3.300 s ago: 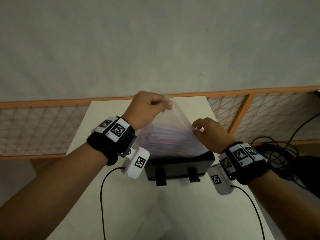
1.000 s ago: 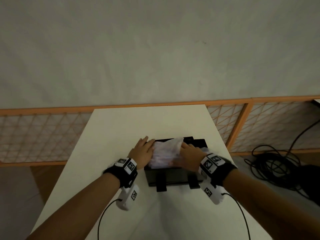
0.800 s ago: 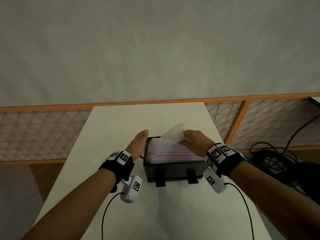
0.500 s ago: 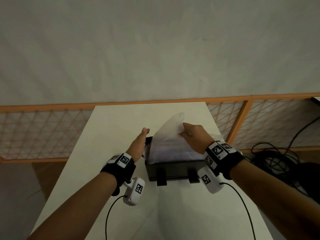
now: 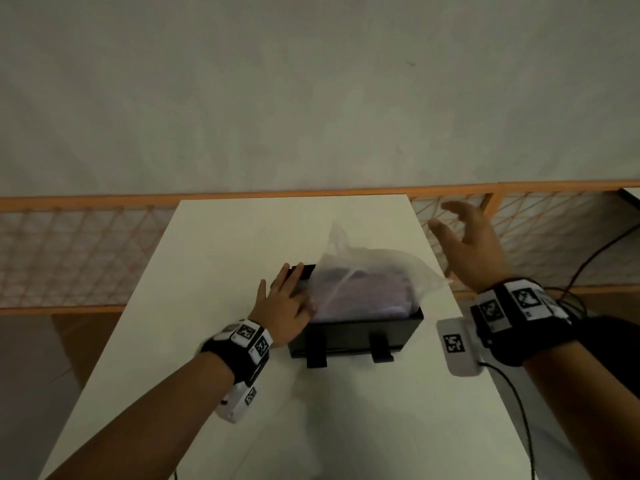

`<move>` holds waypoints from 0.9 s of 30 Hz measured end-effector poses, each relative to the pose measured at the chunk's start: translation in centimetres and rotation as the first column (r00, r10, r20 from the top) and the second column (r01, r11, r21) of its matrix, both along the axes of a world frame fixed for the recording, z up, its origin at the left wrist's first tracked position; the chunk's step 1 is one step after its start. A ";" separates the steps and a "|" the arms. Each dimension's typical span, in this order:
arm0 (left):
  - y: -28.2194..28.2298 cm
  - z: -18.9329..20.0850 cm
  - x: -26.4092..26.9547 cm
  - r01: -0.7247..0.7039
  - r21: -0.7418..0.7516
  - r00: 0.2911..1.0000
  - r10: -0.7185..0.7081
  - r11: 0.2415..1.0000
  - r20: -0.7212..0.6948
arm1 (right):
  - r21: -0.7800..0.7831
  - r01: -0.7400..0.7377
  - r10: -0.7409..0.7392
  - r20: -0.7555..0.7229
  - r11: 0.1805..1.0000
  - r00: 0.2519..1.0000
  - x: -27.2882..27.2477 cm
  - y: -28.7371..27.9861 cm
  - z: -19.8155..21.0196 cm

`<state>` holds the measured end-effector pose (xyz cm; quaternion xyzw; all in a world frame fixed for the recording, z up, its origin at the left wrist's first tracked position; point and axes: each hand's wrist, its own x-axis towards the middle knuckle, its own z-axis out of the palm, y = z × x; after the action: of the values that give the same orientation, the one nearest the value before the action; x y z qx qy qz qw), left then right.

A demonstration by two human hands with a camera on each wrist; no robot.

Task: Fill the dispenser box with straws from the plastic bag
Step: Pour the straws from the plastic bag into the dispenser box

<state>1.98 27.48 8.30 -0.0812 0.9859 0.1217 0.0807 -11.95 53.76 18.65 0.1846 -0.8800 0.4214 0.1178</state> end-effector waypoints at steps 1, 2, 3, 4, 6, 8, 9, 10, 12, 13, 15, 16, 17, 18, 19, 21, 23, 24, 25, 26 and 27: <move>0.2 -0.3 0.2 0.021 -0.048 1.000 -0.020 0.999 0.008 | 0.117 0.031 -0.043 0.098 0.993 0.994 -0.5 1.0 -0.8; 0.2 -0.3 0.1 0.015 -0.051 1.000 -0.015 0.999 0.014 | 0.228 0.002 -0.048 0.195 0.974 0.980 -0.6 1.6 -2.1; 0.2 0.0 -0.1 0.006 -0.044 1.000 -0.005 0.999 0.027 | 0.306 -0.062 -0.026 0.273 0.950 0.962 -0.3 2.0 -3.7; 0.2 0.2 -0.5 0.004 -0.047 0.999 -0.001 0.999 0.050 | 0.352 -0.133 0.013 0.324 0.926 0.946 0.3 2.0 -5.4; 0.4 0.7 -1.3 0.014 -0.084 0.995 -0.005 0.996 0.100 | 0.385 -0.230 0.085 0.358 0.894 0.930 1.7 1.7 -8.0; 0.6 1.0 -1.8 0.023 -0.117 0.991 -0.007 0.993 0.133 | 0.370 -0.191 0.072 0.311 0.909 0.948 2.2 0.9 -8.8; 0.6 1.1 -1.9 0.022 -0.117 0.990 -0.005 0.993 0.144 | 0.324 -0.134 0.061 0.225 0.936 0.972 2.2 0.5 -8.5; 0.5 1.1 -2.0 0.018 -0.105 0.988 -0.002 0.994 0.154 | 0.244 -0.084 0.058 0.111 0.966 0.992 2.0 0.1 -7.6; 0.2 1.5 -1.9 -0.006 -0.050 0.985 0.014 0.999 0.174 | 0.091 -0.067 0.072 -0.053 0.994 0.996 1.7 -1.1 -5.1; 0.1 1.6 -1.7 -0.016 -0.024 0.983 0.020 1.000 0.183 | 0.062 -0.087 0.092 -0.069 0.994 0.993 1.7 -1.7 -4.0; 0.3 1.7 -1.3 -0.019 -0.004 0.984 0.020 1.000 0.176 | 0.018 -0.123 0.124 -0.070 0.992 0.990 2.4 -2.5 -2.4; 0.4 1.7 -1.3 -0.026 0.004 0.988 0.025 1.000 0.155 | -0.013 -0.142 0.139 -0.119 0.990 0.983 2.6 -3.0 -1.6; 0.5 1.7 -1.3 -0.035 0.017 0.990 0.032 0.999 0.138 | -0.040 -0.162 0.153 -0.174 0.986 0.973 2.9 -3.4 -0.9; 0.7 1.6 -1.3 -0.047 0.034 0.992 0.043 0.998 0.120 | -0.058 -0.177 0.162 -0.200 0.983 0.966 2.9 -3.8 -0.3; 0.8 1.4 -1.2 -0.058 0.049 0.993 0.053 0.997 0.102 | -0.056 -0.180 0.167 -0.189 0.982 0.968 2.9 -4.1 0.2; 1.1 0.9 -1.0 -0.073 0.067 0.996 0.070 0.995 0.052 | 0.020 -0.167 0.168 -0.107 0.986 0.980 2.4 -4.1 0.3; 1.0 0.7 -1.0 -0.108 0.116 0.992 0.114 0.987 -0.053 | 0.063 -0.142 0.146 -0.064 0.988 0.987 2.0 -3.4 0.4; 0.9 0.8 -1.1 -0.135 0.161 0.979 0.157 0.978 -0.131 | 0.023 -0.137 0.138 -0.079 0.990 0.987 1.9 -2.8 0.8; 0.7 1.0 -1.2 -0.161 0.216 0.955 0.207 0.963 -0.212 | -0.037 -0.143 0.138 -0.110 0.989 0.984 1.9 -2.3 1.3; 0.5 1.2 -1.4 -0.178 0.270 0.926 0.254 0.946 -0.280 | -0.077 -0.161 0.150 -0.141 0.984 0.979 2.0 -1.9 1.8; 0.3 1.4 -1.5 -0.184 0.309 0.903 0.285 0.933 -0.321 | -0.078 -0.184 0.171 -0.151 0.980 0.974 2.0 -1.7 2.2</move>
<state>0.43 27.78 9.73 -0.1648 0.9405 0.2772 -0.1068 -9.95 52.05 20.88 0.2869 -0.8289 0.4558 0.1510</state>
